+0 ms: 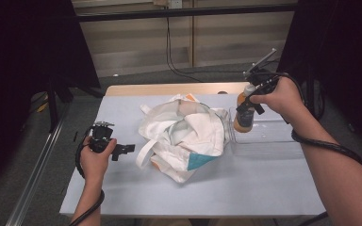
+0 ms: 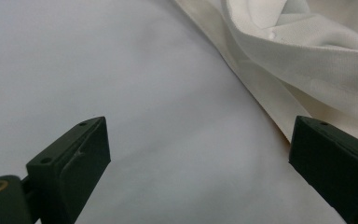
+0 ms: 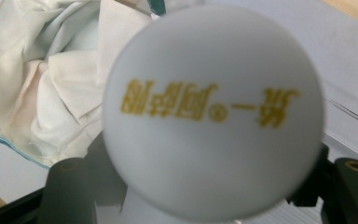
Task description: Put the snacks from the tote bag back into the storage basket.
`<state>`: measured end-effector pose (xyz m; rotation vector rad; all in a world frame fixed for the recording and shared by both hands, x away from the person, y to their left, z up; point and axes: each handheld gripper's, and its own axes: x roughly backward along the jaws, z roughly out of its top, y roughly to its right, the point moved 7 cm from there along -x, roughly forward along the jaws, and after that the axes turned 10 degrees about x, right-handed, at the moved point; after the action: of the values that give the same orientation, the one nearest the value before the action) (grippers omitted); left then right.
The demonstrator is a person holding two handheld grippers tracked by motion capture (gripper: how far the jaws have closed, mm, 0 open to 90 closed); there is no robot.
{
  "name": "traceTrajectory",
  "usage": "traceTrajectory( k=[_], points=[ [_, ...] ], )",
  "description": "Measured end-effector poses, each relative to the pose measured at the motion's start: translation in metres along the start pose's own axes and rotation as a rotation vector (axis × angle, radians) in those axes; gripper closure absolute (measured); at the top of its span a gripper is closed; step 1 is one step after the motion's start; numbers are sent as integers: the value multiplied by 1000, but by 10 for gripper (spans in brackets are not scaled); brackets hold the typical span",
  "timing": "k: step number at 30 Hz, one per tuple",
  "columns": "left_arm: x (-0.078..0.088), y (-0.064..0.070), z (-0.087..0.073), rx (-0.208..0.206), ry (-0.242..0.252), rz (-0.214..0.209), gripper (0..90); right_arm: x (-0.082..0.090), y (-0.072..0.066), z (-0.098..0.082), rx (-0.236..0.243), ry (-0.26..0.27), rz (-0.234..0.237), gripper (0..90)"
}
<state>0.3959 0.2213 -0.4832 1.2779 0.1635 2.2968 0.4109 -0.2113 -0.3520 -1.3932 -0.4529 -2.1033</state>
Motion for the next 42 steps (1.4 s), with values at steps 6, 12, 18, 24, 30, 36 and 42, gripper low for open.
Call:
traceTrajectory(
  k=[6,12,18,24,30,36,42],
  points=[
    [0,0,0,-2,-1,0,52,-3,2,-5,-1,-6,-2,305],
    [0,-1,0,-1,3,2,53,-6,4,-12,-12,-17,-5,305],
    [0,0,0,2,8,0,53,-10,6,-19,-22,-22,-4,305],
    [1,-1,0,-9,1,8,53,-14,7,-23,-19,-21,0,305],
    [0,-1,0,-11,-7,3,53,-17,6,-27,-24,-26,3,305],
    [0,-1,-1,-9,-8,0,53,-21,5,-31,-41,-33,8,305],
    [-1,-1,0,-4,3,9,56,-26,4,-34,-31,-29,19,305]
  ],
)
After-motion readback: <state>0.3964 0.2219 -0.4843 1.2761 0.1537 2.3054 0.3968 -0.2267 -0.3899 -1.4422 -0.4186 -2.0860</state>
